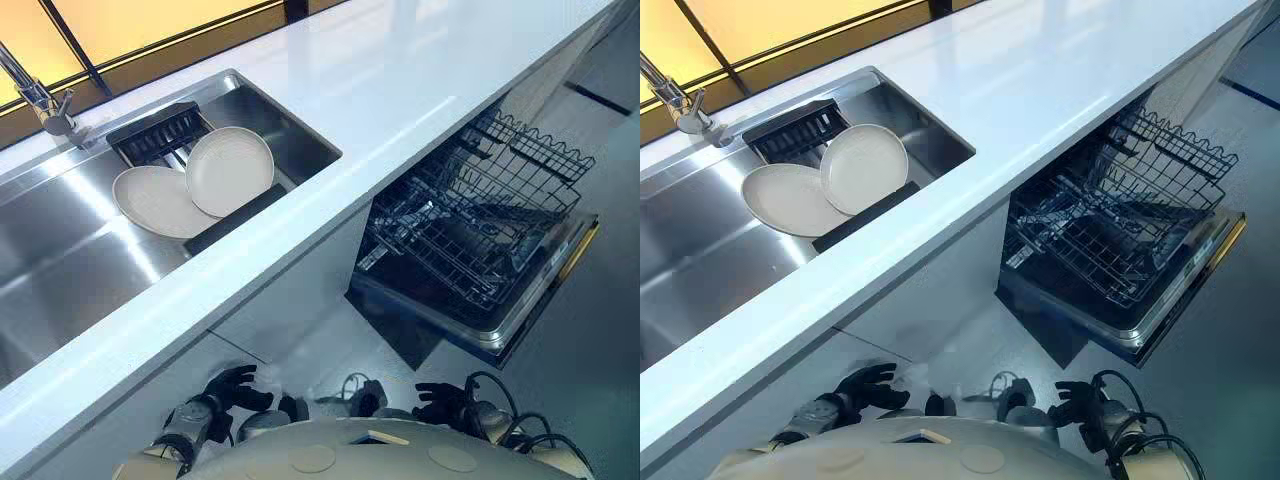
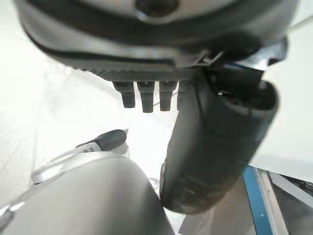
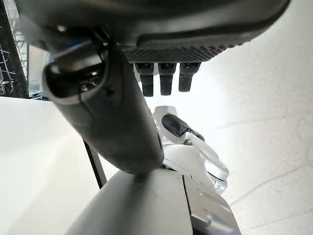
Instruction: Pick up plates and place into dishwasher.
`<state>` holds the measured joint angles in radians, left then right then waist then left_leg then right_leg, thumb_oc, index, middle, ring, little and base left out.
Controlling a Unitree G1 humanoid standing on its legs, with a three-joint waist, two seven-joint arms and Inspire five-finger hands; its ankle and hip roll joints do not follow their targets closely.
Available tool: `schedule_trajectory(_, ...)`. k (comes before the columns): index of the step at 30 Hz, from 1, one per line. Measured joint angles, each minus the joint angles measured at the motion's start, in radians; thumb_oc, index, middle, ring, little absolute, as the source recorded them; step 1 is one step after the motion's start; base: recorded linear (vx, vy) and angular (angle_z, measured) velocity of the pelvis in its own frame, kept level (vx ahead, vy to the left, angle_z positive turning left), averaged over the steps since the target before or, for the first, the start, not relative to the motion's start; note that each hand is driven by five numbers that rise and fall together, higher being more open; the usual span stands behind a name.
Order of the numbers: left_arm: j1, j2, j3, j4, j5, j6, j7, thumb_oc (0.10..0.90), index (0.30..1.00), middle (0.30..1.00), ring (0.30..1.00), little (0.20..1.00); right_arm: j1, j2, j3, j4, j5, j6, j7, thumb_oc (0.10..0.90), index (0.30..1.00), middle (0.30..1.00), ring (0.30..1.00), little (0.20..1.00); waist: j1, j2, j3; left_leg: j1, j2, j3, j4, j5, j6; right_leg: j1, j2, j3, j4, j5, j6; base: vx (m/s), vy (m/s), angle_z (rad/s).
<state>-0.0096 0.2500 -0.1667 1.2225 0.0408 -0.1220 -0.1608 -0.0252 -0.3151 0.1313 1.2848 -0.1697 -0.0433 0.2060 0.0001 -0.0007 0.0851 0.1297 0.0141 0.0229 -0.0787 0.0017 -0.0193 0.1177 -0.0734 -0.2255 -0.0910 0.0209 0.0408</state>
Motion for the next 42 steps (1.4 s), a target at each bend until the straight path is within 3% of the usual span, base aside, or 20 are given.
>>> schedule_trajectory(11, 0.002, 0.002, -0.004, 0.000, -0.019, -0.032, -0.035, 0.800, 0.900, 0.900, 0.900, 0.900, 0.000, -0.001, 0.001, 0.000, 0.000, 0.000, 0.000, 0.800, 0.900, 0.900, 0.900, 0.900, 0.000, 0.001, 0.000, 0.003, 0.000, 0.000, 0.000, 0.000, 0.000, 0.003, 0.000, 0.000, 0.000, 0.000, 0.000, 0.00, -0.027, 0.01)
schedule_trajectory(14, 0.006, 0.016, -0.059, -0.049, -0.043, -0.059, -0.131, 0.800, 0.900, 0.900, 0.900, 0.900, 0.000, -0.004, 0.001, -0.003, 0.000, 0.006, 0.004, 0.800, 0.900, 0.900, 0.900, 0.900, 0.000, 0.002, -0.001, 0.004, 0.000, 0.001, 0.000, 0.001, 0.001, 0.001, 0.000, 0.000, 0.000, 0.000, 0.000, -0.03, 0.004, 0.00)
schedule_trajectory(18, 0.008, 0.060, -0.179, -0.271, -0.085, -0.053, -0.359, 0.800, 0.900, 0.900, 0.900, 0.900, -0.010, -0.014, 0.013, -0.020, -0.004, 0.039, 0.021, 0.800, 0.900, 0.900, 0.900, 0.900, 0.003, 0.006, 0.000, -0.002, -0.001, 0.001, -0.003, 0.005, 0.001, -0.008, -0.001, 0.000, 0.000, 0.001, 0.000, -0.04, 0.022, 0.01)
schedule_trajectory(20, 0.004, 0.065, -0.192, -0.415, -0.190, 0.028, -0.478, 0.800, 0.900, 0.900, 0.900, 0.900, -0.010, -0.018, 0.029, -0.044, -0.008, 0.052, 0.023, 0.800, 0.900, 0.900, 0.900, 0.900, 0.000, 0.010, 0.001, -0.001, 0.000, 0.001, -0.010, 0.009, 0.002, -0.011, -0.001, 0.001, 0.000, 0.001, 0.000, -0.04, 0.007, -0.01)
schedule_trajectory(22, -0.017, 0.073, -0.189, -0.550, -0.378, 0.161, -0.593, 0.800, 0.900, 0.900, 0.900, 0.900, -0.014, -0.019, 0.036, -0.053, -0.007, 0.066, 0.023, 0.800, 0.900, 0.900, 0.900, 0.900, 0.001, 0.010, 0.001, -0.004, 0.001, 0.001, -0.010, 0.010, 0.001, -0.013, -0.001, 0.001, 0.000, 0.001, 0.000, 0.00, 0.000, 0.00)
schedule_trajectory(23, -0.026, 0.065, -0.177, -0.640, -0.526, 0.293, -0.620, 0.800, 0.900, 0.900, 0.900, 0.900, -0.015, -0.019, 0.039, -0.054, -0.007, 0.070, 0.023, 0.800, 0.900, 0.900, 0.900, 0.900, 0.002, 0.012, 0.002, -0.004, 0.002, 0.001, -0.010, 0.010, 0.001, -0.012, 0.000, 0.001, 0.000, 0.001, 0.000, -0.01, -0.034, 0.00)
schedule_trajectory(24, -0.038, 0.059, -0.156, -0.697, -0.669, 0.383, -0.640, 0.800, 0.900, 0.900, 0.900, 0.900, -0.017, -0.022, 0.039, -0.055, -0.007, 0.071, 0.023, 0.800, 0.900, 0.900, 0.900, 0.900, 0.003, 0.015, 0.005, -0.004, 0.001, 0.001, -0.010, 0.010, 0.001, -0.012, -0.001, 0.001, 0.000, 0.001, 0.000, 0.00, -0.042, 0.01)
schedule_trajectory(26, -0.030, -0.055, -0.043, -0.804, -1.040, 0.634, -0.578, 0.800, 0.900, 0.900, 0.900, 0.900, -0.014, -0.015, 0.026, -0.059, -0.007, 0.069, 0.018, 0.800, 0.900, 0.900, 0.900, 0.900, 0.003, 0.018, 0.011, -0.003, 0.000, 0.001, -0.010, 0.010, 0.001, -0.010, 0.000, 0.000, 0.000, 0.001, 0.000, 0.00, -0.072, 0.01)
schedule_trajectory(27, -0.028, -0.102, -0.011, -0.822, -1.164, 0.699, -0.547, 0.800, 0.900, 0.900, 0.900, 0.900, -0.012, -0.015, 0.021, -0.057, -0.007, 0.068, 0.016, 0.800, 0.900, 0.900, 0.900, 0.900, 0.008, 0.016, 0.012, -0.003, 0.001, 0.000, -0.010, 0.010, 0.001, -0.009, 0.000, 0.000, 0.000, 0.001, 0.000, 0.00, -0.082, 0.02)
schedule_trajectory(29, -0.031, -0.172, -0.015, -0.854, -1.443, 0.777, -0.474, 0.800, 0.900, 0.900, 0.900, 0.900, -0.014, -0.013, 0.024, -0.054, -0.007, 0.067, 0.007, 0.800, 0.900, 0.900, 0.900, 0.900, 0.019, 0.011, 0.015, -0.003, 0.003, 0.000, -0.010, 0.011, 0.000, -0.010, 0.002, -0.001, 0.000, 0.001, 0.000, 0.00, -0.057, 0.00)
schedule_trajectory(31, -0.031, -0.182, -0.064, -0.927, -1.649, 0.786, -0.458, 0.800, 0.900, 0.900, 0.900, 0.900, -0.023, -0.010, 0.035, -0.040, 0.001, 0.061, -0.006, 0.800, 0.900, 0.900, 0.900, 0.900, 0.023, 0.006, 0.020, -0.003, 0.003, -0.001, -0.010, 0.012, -0.003, -0.010, 0.005, -0.002, 0.000, 0.001, 0.000, -0.01, -0.046, 0.01)
schedule_trajectory(32, -0.032, -0.180, -0.076, -0.970, -1.702, 0.775, -0.472, 0.800, 0.900, 0.900, 0.900, 0.900, -0.024, -0.010, 0.041, -0.035, 0.011, 0.056, -0.008, 0.800, 0.900, 0.900, 0.900, 0.900, 0.024, 0.005, 0.020, -0.003, 0.003, -0.001, -0.010, 0.012, -0.003, -0.009, 0.009, -0.002, 0.000, 0.001, 0.000, -0.01, -0.041, 0.02)
schedule_trajectory(35, -0.039, -0.126, -0.124, -1.181, -1.744, 0.636, -0.545, 0.800, 0.900, 0.900, 0.900, 0.900, -0.029, 0.000, 0.043, -0.008, 0.042, 0.033, -0.018, 0.800, 0.900, 0.900, 0.900, 0.900, 0.026, -0.002, 0.027, -0.003, 0.003, -0.001, -0.010, 0.013, -0.004, -0.009, 0.010, -0.002, 0.000, 0.001, 0.000, 0.00, 0.000, 0.00)
schedule_trajectory(38, -0.071, -0.068, -0.152, -1.384, -1.664, 0.357, -0.576, 0.800, 0.900, 0.900, 0.900, 0.900, -0.026, 0.007, 0.045, 0.001, 0.063, 0.020, -0.028, 0.800, 0.900, 0.900, 0.900, 0.900, 0.028, -0.011, 0.033, -0.003, 0.002, -0.002, -0.010, 0.013, -0.004, -0.008, 0.008, -0.002, 0.000, 0.001, 0.000, 0.00, 0.000, 0.00)
schedule_trajectory(39, -0.101, -0.036, -0.149, -1.440, -1.564, 0.193, -0.565, 0.800, 0.900, 0.900, 0.900, 0.900, -0.022, 0.008, 0.050, 0.002, 0.071, 0.019, -0.032, 0.800, 0.900, 0.900, 0.900, 0.900, 0.029, -0.014, 0.034, -0.003, 0.002, -0.004, -0.010, 0.013, -0.004, -0.007, 0.007, -0.002, 0.000, 0.001, 0.000, 0.00, 0.000, 0.00)
schedule_trajectory(40, -0.116, -0.021, -0.150, -1.452, -1.519, 0.121, -0.550, 0.800, 0.900, 0.900, 0.900, 0.900, -0.022, 0.013, 0.052, 0.002, 0.071, 0.017, -0.034, 0.800, 0.900, 0.900, 0.900, 0.900, 0.029, -0.014, 0.035, -0.003, 0.002, -0.004, -0.010, 0.013, -0.004, -0.007, 0.008, -0.003, 0.000, 0.001, 0.000, 0.04, 0.024, 0.01)
schedule_trajectory(42, -0.157, 0.038, -0.132, -1.459, -1.358, -0.094, -0.456, 0.800, 0.900, 0.900, 0.900, 0.900, -0.021, 0.012, 0.056, 0.001, 0.072, 0.008, -0.044, 0.800, 0.900, 0.900, 0.900, 0.900, 0.029, -0.013, 0.037, -0.002, 0.001, -0.004, -0.010, 0.013, -0.004, -0.007, 0.008, -0.003, 0.000, 0.001, 0.000, 0.06, 0.036, 0.00)
